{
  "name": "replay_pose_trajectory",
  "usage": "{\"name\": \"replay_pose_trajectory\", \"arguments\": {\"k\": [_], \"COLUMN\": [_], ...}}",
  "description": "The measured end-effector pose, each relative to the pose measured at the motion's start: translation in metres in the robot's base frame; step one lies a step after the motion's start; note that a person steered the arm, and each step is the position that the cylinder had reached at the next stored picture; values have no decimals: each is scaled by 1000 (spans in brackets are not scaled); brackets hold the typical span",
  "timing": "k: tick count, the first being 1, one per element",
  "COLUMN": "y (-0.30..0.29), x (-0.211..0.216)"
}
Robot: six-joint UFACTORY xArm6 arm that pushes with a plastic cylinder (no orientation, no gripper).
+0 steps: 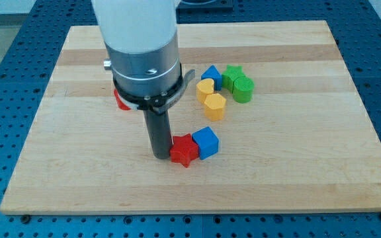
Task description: Move blue cube to the yellow hexagon
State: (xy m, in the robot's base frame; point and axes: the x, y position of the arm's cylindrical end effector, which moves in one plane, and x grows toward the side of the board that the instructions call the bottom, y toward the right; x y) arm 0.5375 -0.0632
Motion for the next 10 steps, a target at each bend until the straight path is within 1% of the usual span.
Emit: {"name": "replay_pose_trajectory", "arguments": {"k": [1,2,3,4,6,7,8,10], "y": [-2,0,8,25,59,59,68,117], "x": [22,23,12,2,-3,2,19,19]}}
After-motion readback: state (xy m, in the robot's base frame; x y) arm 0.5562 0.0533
